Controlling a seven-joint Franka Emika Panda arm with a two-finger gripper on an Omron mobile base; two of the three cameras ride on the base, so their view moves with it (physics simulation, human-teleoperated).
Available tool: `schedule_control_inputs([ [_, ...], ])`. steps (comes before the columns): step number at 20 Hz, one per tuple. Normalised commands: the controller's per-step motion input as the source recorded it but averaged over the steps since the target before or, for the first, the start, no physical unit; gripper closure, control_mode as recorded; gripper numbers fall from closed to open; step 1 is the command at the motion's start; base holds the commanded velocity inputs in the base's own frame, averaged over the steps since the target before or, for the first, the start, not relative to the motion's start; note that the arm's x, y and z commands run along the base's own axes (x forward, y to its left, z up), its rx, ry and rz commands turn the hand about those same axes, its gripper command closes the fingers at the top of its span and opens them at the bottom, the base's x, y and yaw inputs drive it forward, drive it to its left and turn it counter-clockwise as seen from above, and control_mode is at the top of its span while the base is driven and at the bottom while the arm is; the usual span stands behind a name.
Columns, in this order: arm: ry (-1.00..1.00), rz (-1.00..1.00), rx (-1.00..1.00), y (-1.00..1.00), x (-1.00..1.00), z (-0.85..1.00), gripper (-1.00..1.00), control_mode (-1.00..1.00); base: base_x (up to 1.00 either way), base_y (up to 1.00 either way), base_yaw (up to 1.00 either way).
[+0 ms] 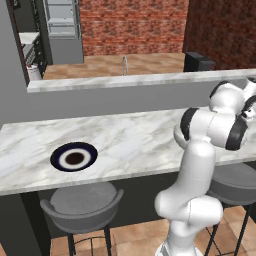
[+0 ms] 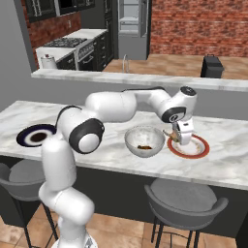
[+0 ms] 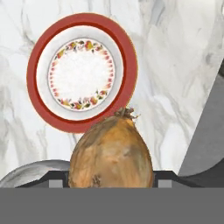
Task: Pick the chicken drumstick and onion from their plates and place them in the bowl. Then put the bowl in the fridge.
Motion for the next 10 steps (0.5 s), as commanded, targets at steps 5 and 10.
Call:
schedule_control_inputs([
  [5, 0.00, 0.00, -0.18, 0.41, 0.06, 0.33, 1.00, -1.00, 0.00, 0.00, 0.00],
  [10, 0.00, 0.00, -0.08, 0.50, 0.03, 0.12, 1.00, -1.00, 0.00, 0.00, 0.00],
])
